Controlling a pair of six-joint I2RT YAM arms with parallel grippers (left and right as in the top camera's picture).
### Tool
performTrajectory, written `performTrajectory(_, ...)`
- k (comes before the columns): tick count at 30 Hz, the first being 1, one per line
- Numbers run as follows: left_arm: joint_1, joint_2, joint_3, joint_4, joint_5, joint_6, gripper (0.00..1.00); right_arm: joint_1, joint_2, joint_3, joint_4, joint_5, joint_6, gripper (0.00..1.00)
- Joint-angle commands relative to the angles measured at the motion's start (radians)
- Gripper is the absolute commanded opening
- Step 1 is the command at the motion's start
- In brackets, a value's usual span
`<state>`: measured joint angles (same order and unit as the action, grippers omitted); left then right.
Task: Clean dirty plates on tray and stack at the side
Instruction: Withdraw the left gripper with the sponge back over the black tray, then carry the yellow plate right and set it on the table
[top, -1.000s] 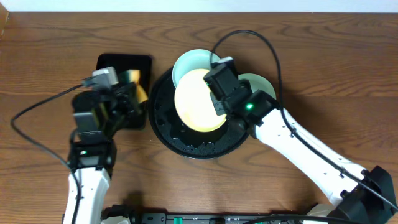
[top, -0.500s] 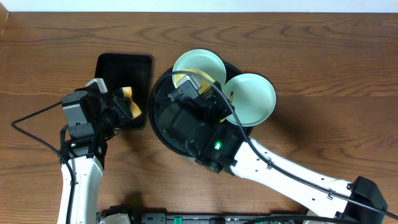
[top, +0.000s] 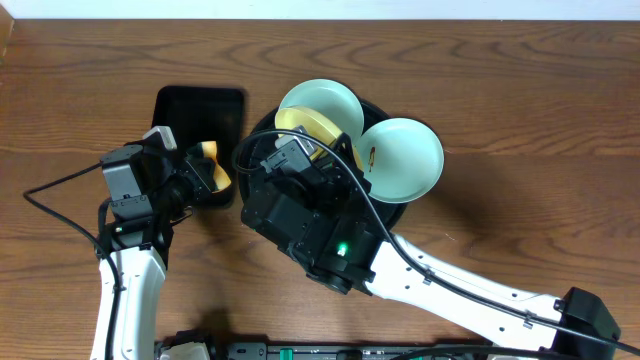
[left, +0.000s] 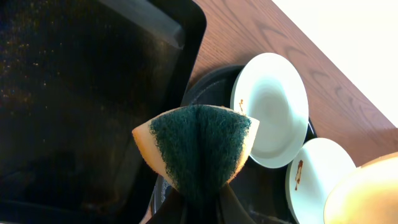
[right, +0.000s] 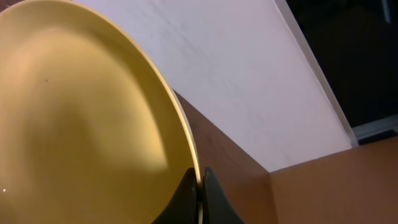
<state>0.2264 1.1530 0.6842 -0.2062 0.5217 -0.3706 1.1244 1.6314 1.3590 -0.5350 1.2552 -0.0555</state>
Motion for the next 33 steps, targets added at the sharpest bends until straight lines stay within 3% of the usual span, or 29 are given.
performTrajectory(1, 0.004, -0.003, 0.03, 0.0, 0.018, -0.009, 0.08, 0.011, -0.015, 0.019, 0.018, 0.088, 0.063, 0.01)
performTrajectory(3, 0.004, -0.003, 0.03, 0.001, 0.018, -0.009, 0.08, 0.021, -0.014, 0.019, 0.014, -0.043, 0.021, 0.01)
performTrajectory(5, 0.004, -0.003, 0.03, 0.001, 0.018, -0.009, 0.08, 0.019, -0.014, 0.019, 0.023, -0.015, -0.019, 0.01)
performTrajectory(7, 0.004, -0.003, 0.03, -0.002, 0.018, -0.009, 0.08, 0.005, -0.014, 0.019, 0.046, 0.018, 0.064, 0.01)
performTrajectory(11, 0.004, -0.003, 0.03, -0.002, 0.017, -0.009, 0.08, -0.013, -0.011, 0.019, 0.039, -0.21, 0.034, 0.01)
performTrajectory(14, 0.004, -0.003, 0.03, -0.003, 0.018, -0.008, 0.08, -0.057, -0.017, 0.019, 0.005, -0.249, 0.153, 0.01)
performTrajectory(18, 0.004, -0.003, 0.03, 0.0, 0.017, -0.008, 0.08, -0.17, -0.037, 0.021, -0.005, -0.631, 0.208, 0.01)
performTrajectory(23, 0.004, -0.003, 0.03, 0.002, 0.017, -0.008, 0.08, -0.413, -0.081, 0.021, -0.056, -0.886, 0.314, 0.01)
performTrajectory(33, 0.004, -0.003, 0.03, 0.002, 0.009, -0.005, 0.08, -1.107, -0.062, 0.02, -0.16, -1.279, 0.253, 0.01)
